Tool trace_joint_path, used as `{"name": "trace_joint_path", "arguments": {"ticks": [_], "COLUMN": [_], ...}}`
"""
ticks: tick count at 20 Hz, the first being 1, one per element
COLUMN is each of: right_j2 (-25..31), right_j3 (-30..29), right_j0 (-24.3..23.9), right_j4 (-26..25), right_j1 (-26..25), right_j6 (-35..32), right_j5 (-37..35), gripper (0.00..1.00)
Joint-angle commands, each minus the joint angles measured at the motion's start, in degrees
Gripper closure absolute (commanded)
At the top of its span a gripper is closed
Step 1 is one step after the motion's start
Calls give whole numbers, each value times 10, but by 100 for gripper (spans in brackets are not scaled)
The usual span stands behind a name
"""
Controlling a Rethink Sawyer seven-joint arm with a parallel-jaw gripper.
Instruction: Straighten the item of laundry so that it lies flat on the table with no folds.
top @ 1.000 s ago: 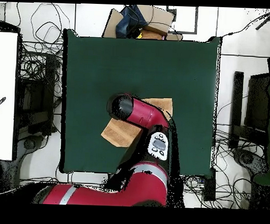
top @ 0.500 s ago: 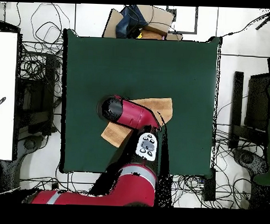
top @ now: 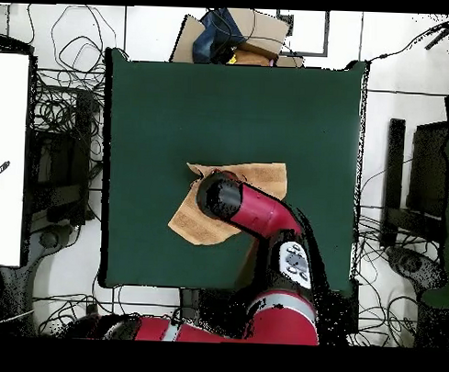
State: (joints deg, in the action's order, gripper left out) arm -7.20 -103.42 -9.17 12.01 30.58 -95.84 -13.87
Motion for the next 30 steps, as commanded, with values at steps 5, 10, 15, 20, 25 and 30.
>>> {"name": "trace_joint_path", "arguments": {"ticks": [5, 10, 15, 20, 25, 30], "right_j2": [77, 68, 51, 56, 58, 56], "right_j3": [-108, -96, -77, -79, -78, -74], "right_j0": [-29, -11, 13, 11, 14, 20], "right_j4": [-75, -81, -76, -69, -63, -58], "right_j1": [40, 25, 22, 27, 34, 38], "right_j6": [-63, -76, -84, -86, -87, -90], "right_j5": [52, 61, 43, 38, 25, 16], "gripper": [0, 0, 0, 0, 0, 0]}}
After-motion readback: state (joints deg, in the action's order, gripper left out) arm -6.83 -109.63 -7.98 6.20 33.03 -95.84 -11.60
